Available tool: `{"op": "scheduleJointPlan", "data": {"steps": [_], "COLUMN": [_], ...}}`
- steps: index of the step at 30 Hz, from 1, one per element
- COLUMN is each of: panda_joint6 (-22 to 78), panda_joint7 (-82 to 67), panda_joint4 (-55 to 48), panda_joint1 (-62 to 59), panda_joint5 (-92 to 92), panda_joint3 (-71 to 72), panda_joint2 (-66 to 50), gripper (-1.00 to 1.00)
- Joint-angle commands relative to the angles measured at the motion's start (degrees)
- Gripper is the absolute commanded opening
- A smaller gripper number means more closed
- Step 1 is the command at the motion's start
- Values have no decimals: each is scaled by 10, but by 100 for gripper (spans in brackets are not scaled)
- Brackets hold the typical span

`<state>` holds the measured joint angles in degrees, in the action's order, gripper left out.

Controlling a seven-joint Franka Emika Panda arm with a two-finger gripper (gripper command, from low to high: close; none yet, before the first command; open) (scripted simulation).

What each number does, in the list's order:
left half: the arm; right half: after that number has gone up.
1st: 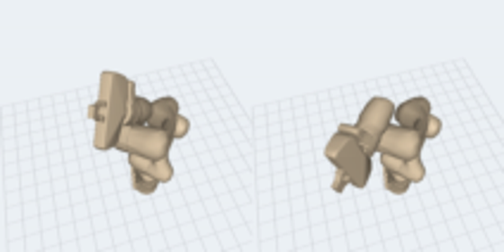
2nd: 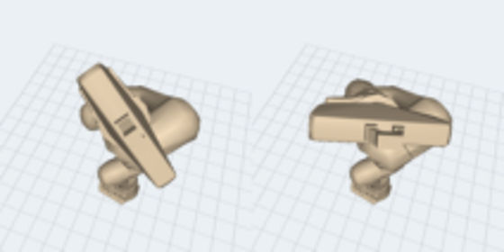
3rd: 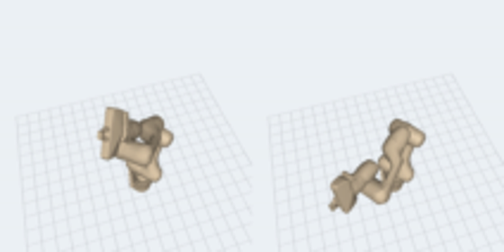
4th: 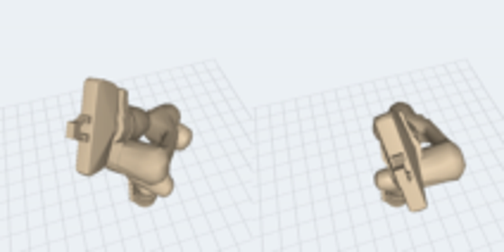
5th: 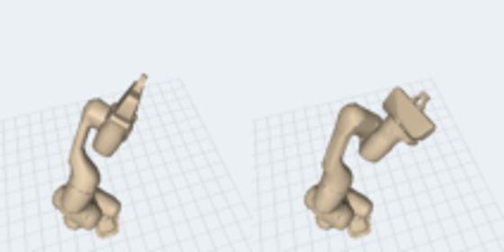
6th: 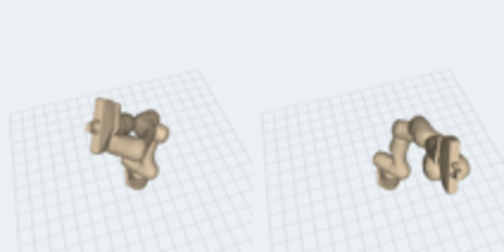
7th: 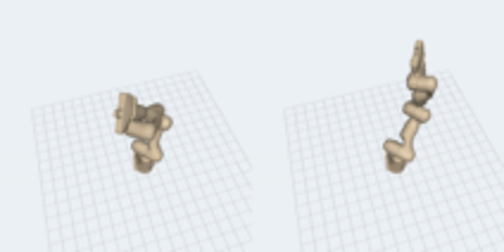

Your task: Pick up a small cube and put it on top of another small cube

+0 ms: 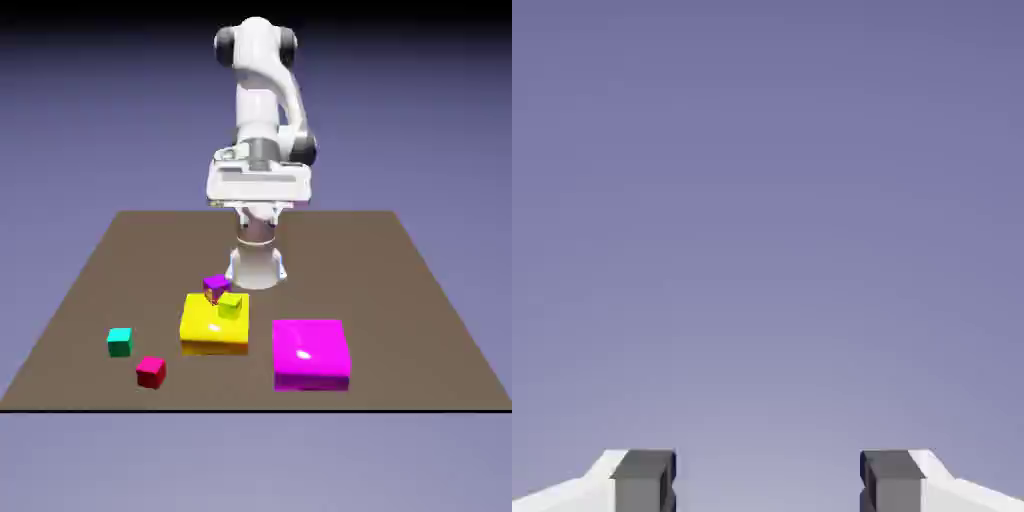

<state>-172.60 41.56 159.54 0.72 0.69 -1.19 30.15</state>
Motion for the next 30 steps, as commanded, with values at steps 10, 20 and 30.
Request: {"op": "scheduleJointPlan", "data": {"steps": [10,20,30], "panda_joint6": [117,233,269], "panda_joint7": [-74,-148,-211], "panda_joint4": [-121,-242,-321], "panda_joint1": [2,5,-14], "panda_joint5": [57,115,177], "panda_joint3": [-99,-197,-231], "panda_joint2": [-208,-415,-584], "gripper": [0,0,0]}}
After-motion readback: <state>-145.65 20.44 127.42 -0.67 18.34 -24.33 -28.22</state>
